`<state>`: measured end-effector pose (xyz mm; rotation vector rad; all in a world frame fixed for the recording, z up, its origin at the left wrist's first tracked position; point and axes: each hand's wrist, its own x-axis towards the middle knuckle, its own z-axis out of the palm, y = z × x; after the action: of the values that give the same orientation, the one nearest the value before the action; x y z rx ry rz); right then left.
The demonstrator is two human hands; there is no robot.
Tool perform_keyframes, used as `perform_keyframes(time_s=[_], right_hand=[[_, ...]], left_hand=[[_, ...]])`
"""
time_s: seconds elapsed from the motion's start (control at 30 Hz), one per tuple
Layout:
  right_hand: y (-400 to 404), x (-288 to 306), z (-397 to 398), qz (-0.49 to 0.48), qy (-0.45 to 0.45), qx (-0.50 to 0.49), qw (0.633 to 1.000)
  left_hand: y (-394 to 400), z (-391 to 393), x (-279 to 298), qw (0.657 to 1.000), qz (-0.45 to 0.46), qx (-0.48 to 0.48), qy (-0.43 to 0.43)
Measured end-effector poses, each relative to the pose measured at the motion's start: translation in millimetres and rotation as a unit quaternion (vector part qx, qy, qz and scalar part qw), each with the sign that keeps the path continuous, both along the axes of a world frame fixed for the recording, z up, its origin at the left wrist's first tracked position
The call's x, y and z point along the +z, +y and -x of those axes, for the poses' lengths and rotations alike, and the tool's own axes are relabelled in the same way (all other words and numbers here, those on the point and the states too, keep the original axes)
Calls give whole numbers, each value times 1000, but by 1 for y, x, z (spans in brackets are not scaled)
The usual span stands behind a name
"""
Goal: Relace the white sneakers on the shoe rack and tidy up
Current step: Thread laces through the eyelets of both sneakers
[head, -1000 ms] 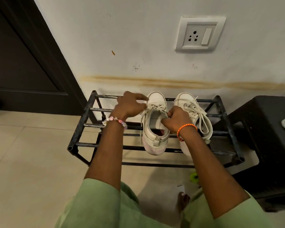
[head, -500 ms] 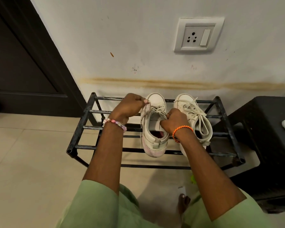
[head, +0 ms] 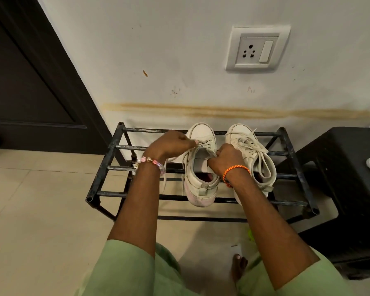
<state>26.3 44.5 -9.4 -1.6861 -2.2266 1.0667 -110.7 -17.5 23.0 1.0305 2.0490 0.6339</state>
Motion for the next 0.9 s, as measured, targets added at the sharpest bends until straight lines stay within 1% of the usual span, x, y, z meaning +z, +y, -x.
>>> perform_keyframes(time_s=[0.07, 0.2, 0.33, 0.4, 0.47, 0.53, 0.67, 0.73, 0.77, 0.83, 0.9], right_hand=[[0, 1, 0, -4, -4, 0, 1000], [-2, 0, 1, -6, -5, -1, 1000], [-2, 1, -1, -8, -9, -13, 1000], [-2, 2, -2, -9, -11, -19, 1000], [-2, 1, -2, -11, -11, -24, 1000], [-4, 1, -1, -10, -9, -22, 1000], [-5, 1, 1, -10, -11, -16, 1000], [-3, 0, 2, -9, -14, -11, 1000], [-3, 0, 2, -9, -15, -7, 1000], [-2, 0, 3, -10, -17, 2, 1000], [-2, 1, 2, -9, -15, 9, 1000]], left_hand=[[2, -1, -10, 1000, 4, 7, 0], [5, -2, -17, 997, -46, 45, -32], [4, -3, -15, 990, -79, 38, -114], [4, -3, -15, 986, -91, 37, -134], [5, -4, -14, 981, -100, 69, -154], [7, -2, -14, 970, -100, 112, -193], [3, -1, -12, 981, -45, 120, -143], [0, -2, -18, 981, -30, 135, -136], [-1, -2, -23, 984, -31, 130, -118], [0, -2, -31, 993, -44, 95, -54], [0, -3, -32, 995, -64, 67, 41]])
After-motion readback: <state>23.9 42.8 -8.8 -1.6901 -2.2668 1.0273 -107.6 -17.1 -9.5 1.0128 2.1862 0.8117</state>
